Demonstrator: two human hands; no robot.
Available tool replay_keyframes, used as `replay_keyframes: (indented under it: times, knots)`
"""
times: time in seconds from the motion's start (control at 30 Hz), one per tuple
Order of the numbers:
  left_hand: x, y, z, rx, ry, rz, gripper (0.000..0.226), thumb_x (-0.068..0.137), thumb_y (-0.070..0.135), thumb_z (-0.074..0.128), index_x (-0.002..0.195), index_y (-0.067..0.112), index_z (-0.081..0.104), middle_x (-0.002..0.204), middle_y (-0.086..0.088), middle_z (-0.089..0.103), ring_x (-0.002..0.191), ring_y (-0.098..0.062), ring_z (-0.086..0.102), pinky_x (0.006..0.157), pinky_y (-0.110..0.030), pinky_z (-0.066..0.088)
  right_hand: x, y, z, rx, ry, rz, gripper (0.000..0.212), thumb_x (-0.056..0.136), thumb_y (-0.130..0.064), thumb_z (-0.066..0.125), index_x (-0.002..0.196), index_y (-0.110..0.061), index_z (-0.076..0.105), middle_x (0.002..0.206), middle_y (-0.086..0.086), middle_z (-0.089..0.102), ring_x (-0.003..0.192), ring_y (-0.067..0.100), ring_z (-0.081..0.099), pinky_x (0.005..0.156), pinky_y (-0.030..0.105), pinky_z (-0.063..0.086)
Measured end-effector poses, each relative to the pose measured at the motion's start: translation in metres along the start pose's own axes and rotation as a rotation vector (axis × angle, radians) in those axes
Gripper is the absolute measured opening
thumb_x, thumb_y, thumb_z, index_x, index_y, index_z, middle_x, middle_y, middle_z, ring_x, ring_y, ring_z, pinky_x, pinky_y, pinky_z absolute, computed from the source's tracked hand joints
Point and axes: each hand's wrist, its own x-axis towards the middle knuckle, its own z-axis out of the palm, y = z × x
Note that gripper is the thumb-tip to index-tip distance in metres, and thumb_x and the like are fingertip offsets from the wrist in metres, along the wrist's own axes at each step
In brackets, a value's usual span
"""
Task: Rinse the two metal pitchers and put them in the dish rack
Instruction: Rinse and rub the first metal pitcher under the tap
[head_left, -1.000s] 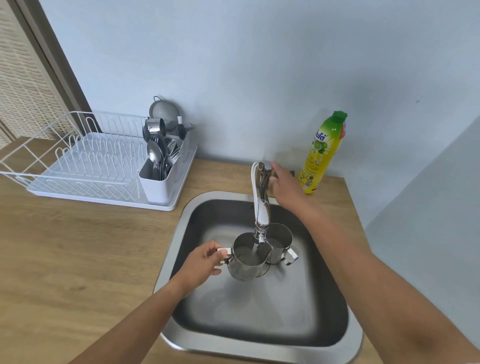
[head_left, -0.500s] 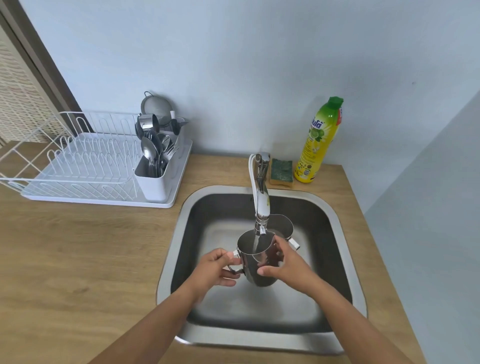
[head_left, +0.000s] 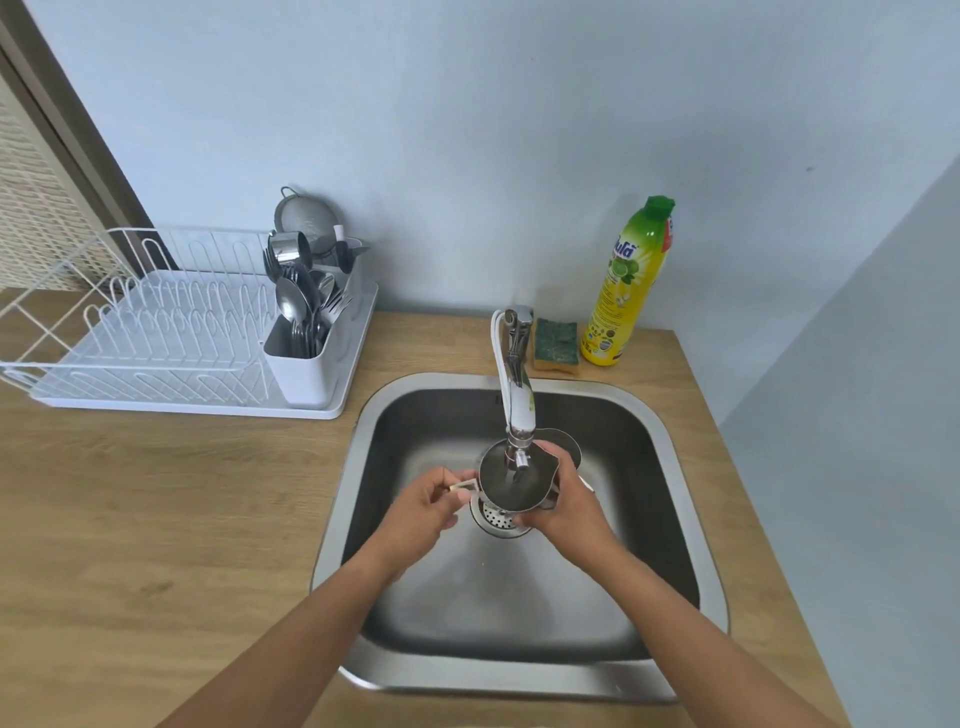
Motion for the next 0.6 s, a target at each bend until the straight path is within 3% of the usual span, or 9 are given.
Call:
replay_keyframes:
  times: [0.07,0.17,0.3,0.4,0.43,0.53,0.6]
  knots:
    - [-0.004,0.008,-0.007,0.119,0.049,0.071,0.021,0.095,0.011,0.059,0.076,0.017,0.054,0.114,0.019,0.07,0.076,-0.006,0.059,0.073,-0.026,0.047,0.005,0.0,0.006,0.057,-0.015,0.017,0.087,0.066,0.003,0.085,0.121,-0.049,0.041,0.117,-0.018,0.06,0.108,0.008,0.062,0.083,0.013,0.051]
    - [-0.011,0.019,-0.016,0.376,0.124,0.113,0.02,0.096,0.023,0.059,0.078,0.032,0.056,0.102,0.027,0.07,0.085,-0.007,0.064,0.078,-0.029,0.05,0.01,-0.004,0.016,0.122,-0.049,0.045,0.085,0.067,0.006,0.084,0.13,-0.031,0.04,0.114,-0.014,0.06,0.103,0.006,0.06,0.072,0.004,0.047]
    - [-0.021,0.03,-0.023,0.685,0.219,0.145,0.01,0.098,0.036,0.053,0.089,0.031,0.054,0.09,0.012,0.068,0.079,-0.012,0.062,0.072,-0.035,0.052,0.013,-0.007,0.027,0.172,-0.138,0.11,0.081,0.066,-0.004,0.088,0.131,-0.021,0.044,0.121,-0.002,0.065,0.112,0.014,0.061,0.086,0.013,0.049]
    - [-0.024,0.034,-0.03,0.851,0.281,0.166,0.016,0.1,0.041,0.043,0.094,0.03,0.052,0.082,0.008,0.067,0.074,-0.018,0.062,0.066,-0.035,0.048,0.013,-0.006,0.034,0.147,-0.235,0.148,0.09,0.05,-0.038,0.097,0.127,-0.021,0.052,0.12,0.001,0.07,0.113,0.02,0.066,0.101,0.043,0.052]
    - [-0.024,0.033,-0.034,0.885,0.295,0.163,0.017,0.101,0.042,0.041,0.095,0.031,0.052,0.081,0.008,0.068,0.074,-0.018,0.062,0.065,-0.034,0.048,0.012,-0.005,0.034,0.144,-0.266,0.161,0.093,0.048,-0.045,0.096,0.127,-0.022,0.053,0.12,0.001,0.069,0.113,0.02,0.066,0.1,0.046,0.053]
    - [-0.022,0.026,-0.041,0.892,0.276,0.11,0.022,0.101,0.045,0.038,0.095,0.03,0.053,0.079,0.007,0.069,0.071,-0.016,0.065,0.067,-0.035,0.053,0.001,-0.012,0.032,0.141,-0.314,0.194,0.087,0.055,-0.045,0.092,0.128,-0.027,0.05,0.121,-0.004,0.066,0.113,0.018,0.063,0.089,0.037,0.058]
    - [-0.022,0.02,-0.04,0.733,0.216,0.039,0.022,0.1,0.044,0.041,0.091,0.028,0.055,0.08,0.008,0.072,0.069,-0.014,0.07,0.07,-0.039,0.058,-0.006,-0.011,0.03,0.138,-0.318,0.212,0.086,0.053,-0.048,0.09,0.126,-0.03,0.048,0.12,-0.005,0.066,0.111,0.016,0.062,0.082,0.036,0.058]
